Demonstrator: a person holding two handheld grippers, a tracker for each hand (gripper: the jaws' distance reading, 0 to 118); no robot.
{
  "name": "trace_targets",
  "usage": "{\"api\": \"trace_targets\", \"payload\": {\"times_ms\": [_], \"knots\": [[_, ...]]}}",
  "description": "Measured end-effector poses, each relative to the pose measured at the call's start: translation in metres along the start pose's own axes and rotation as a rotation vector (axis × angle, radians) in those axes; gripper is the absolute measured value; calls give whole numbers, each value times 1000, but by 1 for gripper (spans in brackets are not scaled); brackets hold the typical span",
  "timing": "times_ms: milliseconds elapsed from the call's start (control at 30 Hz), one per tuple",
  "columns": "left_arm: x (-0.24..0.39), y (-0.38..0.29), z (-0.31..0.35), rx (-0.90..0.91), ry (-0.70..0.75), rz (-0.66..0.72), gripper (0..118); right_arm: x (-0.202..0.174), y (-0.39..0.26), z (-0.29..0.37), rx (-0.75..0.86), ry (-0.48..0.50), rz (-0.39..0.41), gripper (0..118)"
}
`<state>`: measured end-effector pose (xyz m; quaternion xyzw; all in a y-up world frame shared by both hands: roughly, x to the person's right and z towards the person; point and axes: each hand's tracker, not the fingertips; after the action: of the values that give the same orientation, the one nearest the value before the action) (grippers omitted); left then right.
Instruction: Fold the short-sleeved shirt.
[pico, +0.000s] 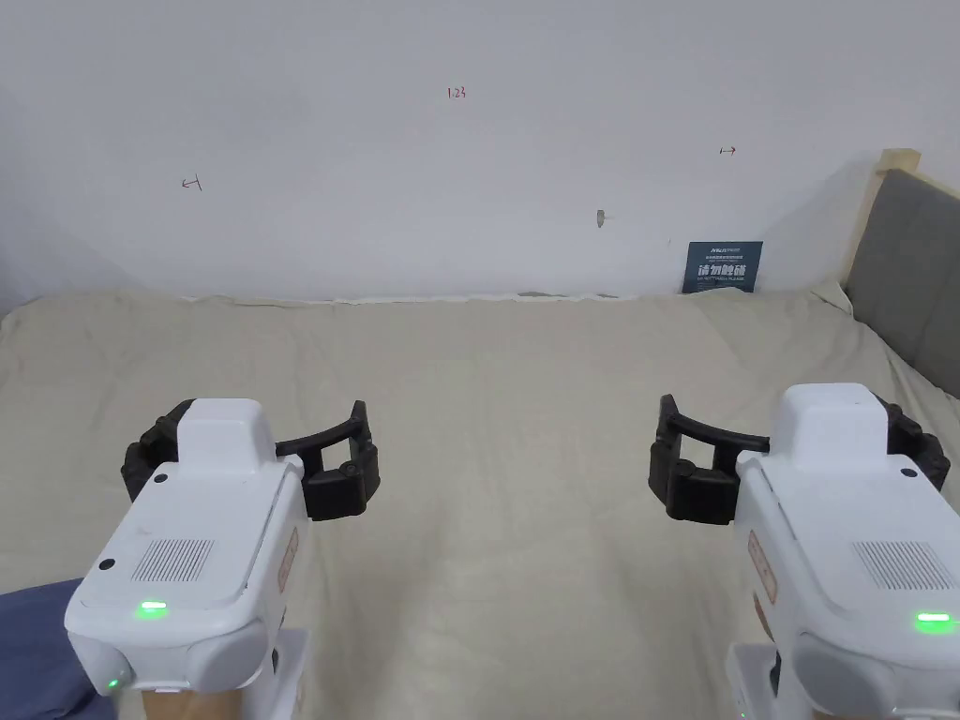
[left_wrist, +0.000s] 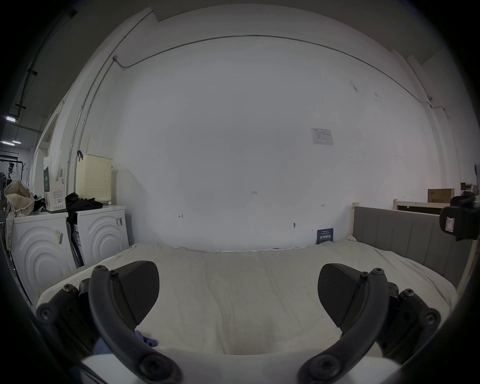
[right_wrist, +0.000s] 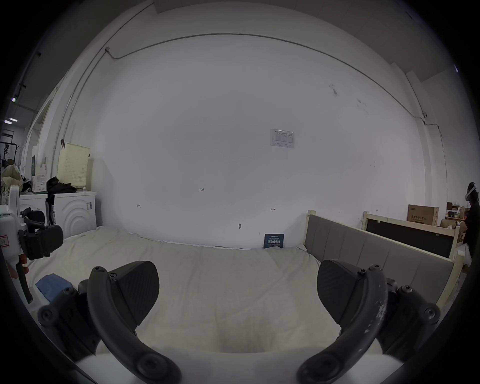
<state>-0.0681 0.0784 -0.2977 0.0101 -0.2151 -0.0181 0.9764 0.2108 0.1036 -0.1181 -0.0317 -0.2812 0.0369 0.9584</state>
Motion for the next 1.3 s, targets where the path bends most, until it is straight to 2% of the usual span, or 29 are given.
{"api": "trace_targets", "payload": {"times_ms": [700, 933, 1033, 1200, 1300], "knots": [[-1, 1, 0, -2, -11, 8, 118, 1, 3, 0, -3, -5, 5, 118], [0, 3, 0, -4, -13, 10, 118, 0, 6, -4, -52, -30, -6, 118], [-1, 3, 1, -5, -15, 16, 118, 0, 10, -7, -148, -41, -62, 118], [-2, 5, 1, -5, -13, 29, 118, -2, 27, -15, -376, -183, -173, 118], [-4, 6, 2, -4, -13, 35, 118, -1, 32, -17, -420, -209, -218, 118]]}}
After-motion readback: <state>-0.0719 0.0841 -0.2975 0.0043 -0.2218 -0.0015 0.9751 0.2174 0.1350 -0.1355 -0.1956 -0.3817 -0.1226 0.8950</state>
